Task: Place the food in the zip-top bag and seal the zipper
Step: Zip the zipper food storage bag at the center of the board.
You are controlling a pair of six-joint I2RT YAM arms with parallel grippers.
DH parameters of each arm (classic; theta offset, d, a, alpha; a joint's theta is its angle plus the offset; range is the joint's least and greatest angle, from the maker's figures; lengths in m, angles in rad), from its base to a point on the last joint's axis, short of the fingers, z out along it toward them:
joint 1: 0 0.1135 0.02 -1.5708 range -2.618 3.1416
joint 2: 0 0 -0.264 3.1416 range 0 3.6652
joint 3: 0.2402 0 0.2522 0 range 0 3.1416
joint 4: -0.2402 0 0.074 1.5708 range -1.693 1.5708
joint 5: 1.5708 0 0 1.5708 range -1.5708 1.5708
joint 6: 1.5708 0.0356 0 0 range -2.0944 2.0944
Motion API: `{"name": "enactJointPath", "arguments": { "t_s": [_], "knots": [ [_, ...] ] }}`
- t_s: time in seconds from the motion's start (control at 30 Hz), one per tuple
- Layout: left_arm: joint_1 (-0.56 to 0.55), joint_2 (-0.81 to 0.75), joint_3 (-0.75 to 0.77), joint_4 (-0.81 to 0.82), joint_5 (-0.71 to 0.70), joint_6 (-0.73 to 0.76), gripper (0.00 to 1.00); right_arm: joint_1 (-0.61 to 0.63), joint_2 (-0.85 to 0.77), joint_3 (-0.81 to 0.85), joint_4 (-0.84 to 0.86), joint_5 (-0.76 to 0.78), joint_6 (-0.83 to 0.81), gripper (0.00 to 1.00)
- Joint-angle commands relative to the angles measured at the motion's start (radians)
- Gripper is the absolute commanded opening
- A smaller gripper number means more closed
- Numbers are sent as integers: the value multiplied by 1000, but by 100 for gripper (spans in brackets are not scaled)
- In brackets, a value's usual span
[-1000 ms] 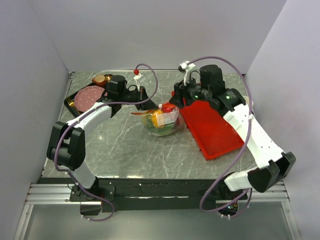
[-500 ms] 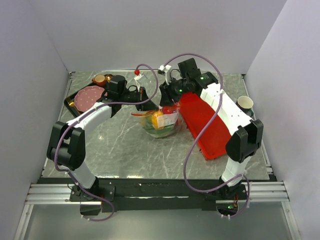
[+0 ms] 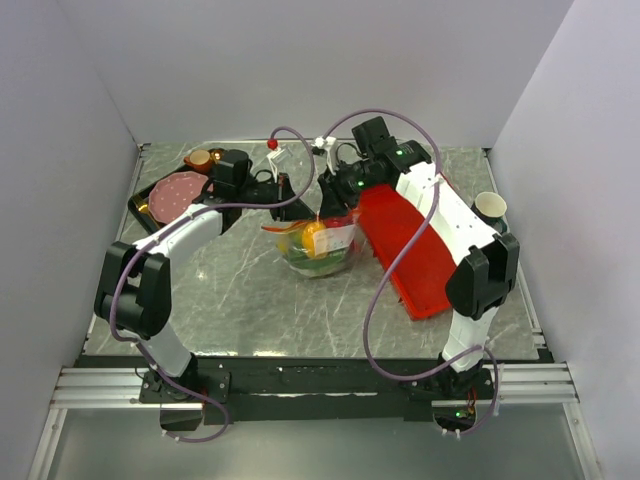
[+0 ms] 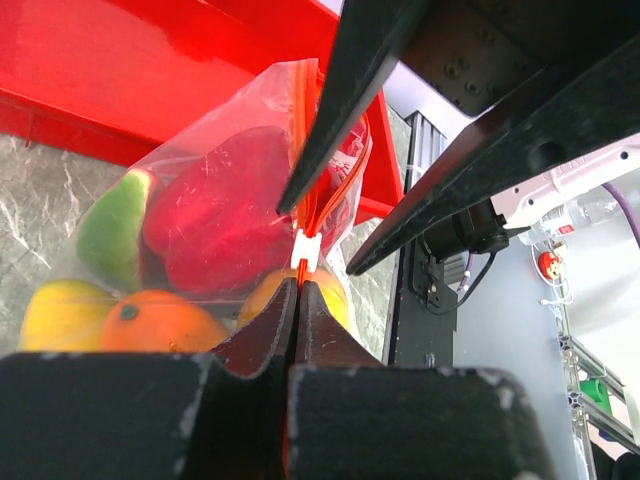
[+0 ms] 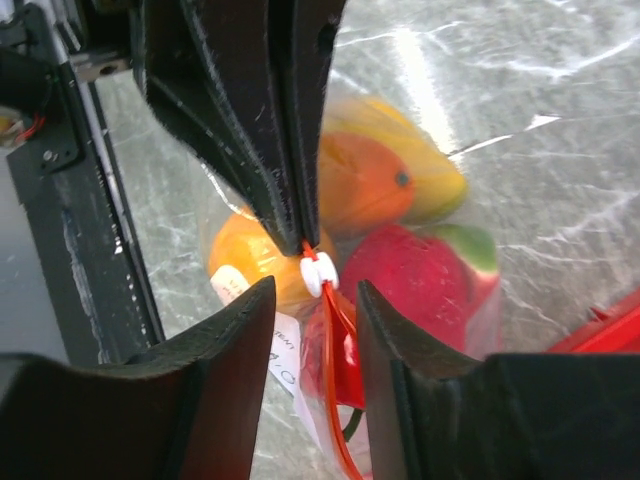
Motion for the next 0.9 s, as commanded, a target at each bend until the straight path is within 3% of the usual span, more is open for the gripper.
{"name": "enactJointPath", "arguments": {
  "t_s": [0.0,0.2,0.3,0.43,0.87],
  "knots": [
    [6,-11,40,69,58,-17,1,-1,16,40,-41,-64,-43,43],
    [9,-9,32,72,57,-19,1,-3,22,40,-24,-94,-44,39],
    [12,-11,20,104,58,-39,1,-3,39,61,-40,-101,-49,28],
    [16,-1,26,103,58,-44,1,-3,42,58,-46,-104,-55,1],
    [65,-23,3,60,-26,-44,1,-78,-71,-71,6,-96,-38,0]
  ]
}}
